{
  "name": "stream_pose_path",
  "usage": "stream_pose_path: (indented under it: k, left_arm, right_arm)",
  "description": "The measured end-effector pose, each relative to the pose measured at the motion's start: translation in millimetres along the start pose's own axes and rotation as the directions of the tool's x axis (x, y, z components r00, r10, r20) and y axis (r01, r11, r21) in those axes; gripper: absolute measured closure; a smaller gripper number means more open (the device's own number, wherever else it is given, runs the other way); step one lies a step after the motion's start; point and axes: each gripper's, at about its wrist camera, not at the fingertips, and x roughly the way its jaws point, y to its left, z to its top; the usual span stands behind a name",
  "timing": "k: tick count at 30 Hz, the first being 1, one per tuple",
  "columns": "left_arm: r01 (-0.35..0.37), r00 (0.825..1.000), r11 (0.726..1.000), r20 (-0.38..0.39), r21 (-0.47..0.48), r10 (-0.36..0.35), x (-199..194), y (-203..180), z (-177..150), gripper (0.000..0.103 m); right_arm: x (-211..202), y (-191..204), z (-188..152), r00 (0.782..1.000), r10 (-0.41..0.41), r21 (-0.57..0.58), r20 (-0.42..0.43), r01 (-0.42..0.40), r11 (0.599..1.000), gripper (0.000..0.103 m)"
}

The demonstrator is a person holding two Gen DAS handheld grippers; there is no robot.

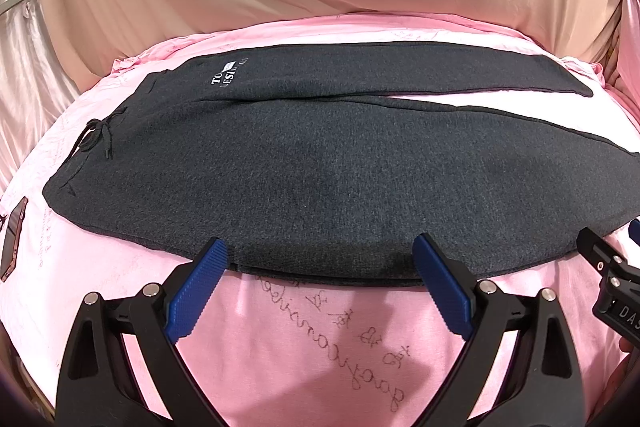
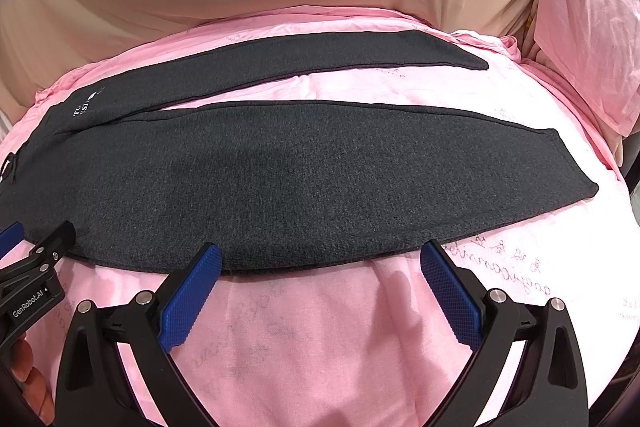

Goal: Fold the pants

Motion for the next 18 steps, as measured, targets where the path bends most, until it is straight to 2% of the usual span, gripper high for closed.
stream_pose_path:
  k: [3,5,7,9,11,14,17,18]
  left_arm:
    - [0.012,1.000,1.000,-0.005,-0.012,-0.012,1,3,0,0.011]
    - [0.043,0.999,0.998,0.001,-0.042,-0.043,-1,11,1,0.011]
    - [0.099,0.994,0.993,-0.035,-0.069,-0.102,-1,26,7,0.011]
    - [0.117,0.992,0.990,-0.033,-0.082,-0.120,-4,45,18,0.011]
    - [0.077,0.997,0.993,0.021,-0.094,-0.075,-11,76,42,0.011]
    - [0.019,0.997,0.992,0.077,-0.126,-0.009,-6,125,85,0.008]
    - [-0.032,0.998,0.984,0.046,-0.175,0.040,32,178,135,0.007]
    - [-0.031,0.999,0.983,0.029,-0.182,0.037,43,189,145,0.007]
  right_arm:
    - [0,-1,0,1.000,0.022,0.008,-0.004,-0.022,1.000,0.005]
    - [0,-7,3,0.996,0.091,0.016,-0.012,-0.091,0.996,0.005]
    - [-1,-23,12,0.988,0.153,0.027,-0.017,-0.152,0.988,0.005]
    - [-2,-46,30,0.994,0.109,0.014,-0.001,-0.109,0.994,0.006]
    - [3,-88,62,0.999,0.045,0.024,0.030,-0.046,0.999,0.006]
    - [28,-146,113,1.000,-0.012,0.078,0.026,0.010,0.997,0.006]
    - [71,-196,164,1.000,-0.010,0.135,-0.014,0.012,0.991,0.006]
    - [93,-212,186,1.000,-0.003,0.158,-0.024,0.007,0.987,0.006]
